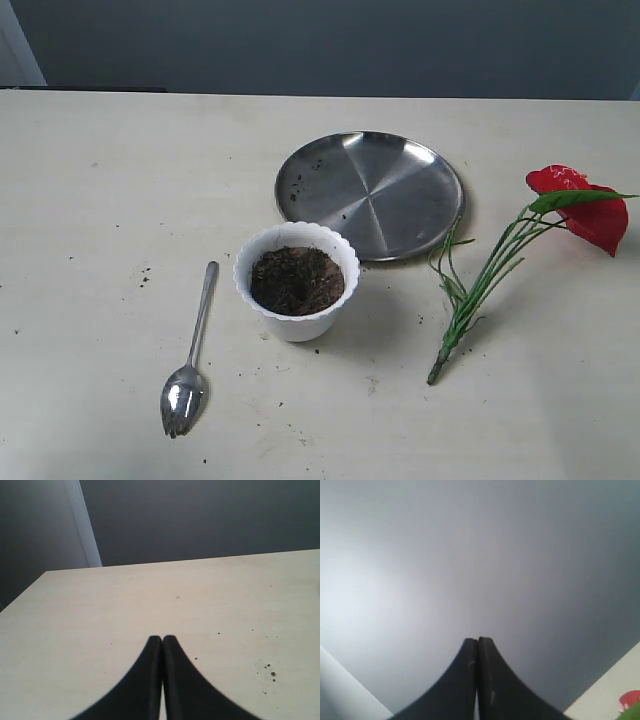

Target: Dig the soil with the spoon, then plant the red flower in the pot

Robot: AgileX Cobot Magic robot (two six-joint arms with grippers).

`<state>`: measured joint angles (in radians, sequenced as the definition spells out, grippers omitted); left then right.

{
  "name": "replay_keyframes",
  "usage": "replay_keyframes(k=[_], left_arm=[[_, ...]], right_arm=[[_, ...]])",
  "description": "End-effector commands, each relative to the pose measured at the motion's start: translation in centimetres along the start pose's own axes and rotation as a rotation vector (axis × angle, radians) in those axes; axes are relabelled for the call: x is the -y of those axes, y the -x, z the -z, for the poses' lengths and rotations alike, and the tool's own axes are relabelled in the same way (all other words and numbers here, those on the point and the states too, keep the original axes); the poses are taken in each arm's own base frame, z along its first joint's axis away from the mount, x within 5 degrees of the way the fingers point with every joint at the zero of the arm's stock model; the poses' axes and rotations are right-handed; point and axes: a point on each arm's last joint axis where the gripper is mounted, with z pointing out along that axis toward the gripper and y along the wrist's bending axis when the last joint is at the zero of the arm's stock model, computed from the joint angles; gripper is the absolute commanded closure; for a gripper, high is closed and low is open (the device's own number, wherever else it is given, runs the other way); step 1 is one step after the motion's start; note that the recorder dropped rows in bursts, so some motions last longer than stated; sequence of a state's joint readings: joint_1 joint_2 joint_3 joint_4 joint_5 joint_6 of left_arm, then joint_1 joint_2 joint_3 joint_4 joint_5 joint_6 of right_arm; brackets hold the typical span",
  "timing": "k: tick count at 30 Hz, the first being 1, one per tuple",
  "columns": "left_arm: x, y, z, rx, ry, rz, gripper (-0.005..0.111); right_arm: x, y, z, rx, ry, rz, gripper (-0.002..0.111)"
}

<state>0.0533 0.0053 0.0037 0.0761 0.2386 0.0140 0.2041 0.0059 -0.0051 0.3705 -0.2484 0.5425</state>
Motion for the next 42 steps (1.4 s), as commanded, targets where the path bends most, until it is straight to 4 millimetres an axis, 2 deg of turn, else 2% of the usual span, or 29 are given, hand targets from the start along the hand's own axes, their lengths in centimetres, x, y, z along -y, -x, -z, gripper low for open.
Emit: replay_keyframes(k=[1, 8, 15, 19, 26, 31, 35, 37, 39, 42], left_arm=[[0.0, 0.2, 0.1, 0.016, -0.007, 0.009, 0.106], [0.0, 0.2, 0.1, 0.016, -0.007, 0.009, 0.106], [0.0, 0.2, 0.1, 0.016, -0.007, 0.009, 0.106], [0.0, 0.2, 0.1, 0.016, -0.007, 0.009, 0.106], [0.0, 0.2, 0.1, 0.016, -0.007, 0.009, 0.106], [0.0, 0.2, 0.1, 0.016, -0.007, 0.009, 0.106], [0.0, 0.2, 0.1, 0.016, -0.007, 0.009, 0.106], [0.0, 0.2, 0.1, 0.016, -0.007, 0.009, 0.106], [0.0, 0.2, 0.1, 0.016, -0.007, 0.009, 0.106], [0.0, 0.2, 0.1, 0.016, -0.007, 0.009, 0.106]], right_arm=[[0.1, 0.7, 0.1, 0.083, 0.009, -0.127, 0.109], [0.0, 0.9, 0.1, 0.103, 0.022, -0.144, 0.109], [-0.2, 0.8, 0.1, 0.093, 0.046, -0.325, 0.109], [-1.0, 1.1, 0.2, 0.112, 0.138, -0.332, 0.109], [-2.1, 2.6, 0.8, 0.257, 0.299, -0.318, 0.109], [-2.6, 2.6, 0.9, 0.248, 0.347, -0.322, 0.109], [-3.4, 1.8, 0.8, 0.164, 0.376, -0.146, 0.109], [-4.8, 2.0, 0.5, 0.095, 0.367, 0.007, 0.109], [-6.2, 2.4, -0.4, 0.003, 0.292, 0.242, 0.109], [-8.5, 3.9, -2.7, -0.067, 0.225, 0.468, 0.109]])
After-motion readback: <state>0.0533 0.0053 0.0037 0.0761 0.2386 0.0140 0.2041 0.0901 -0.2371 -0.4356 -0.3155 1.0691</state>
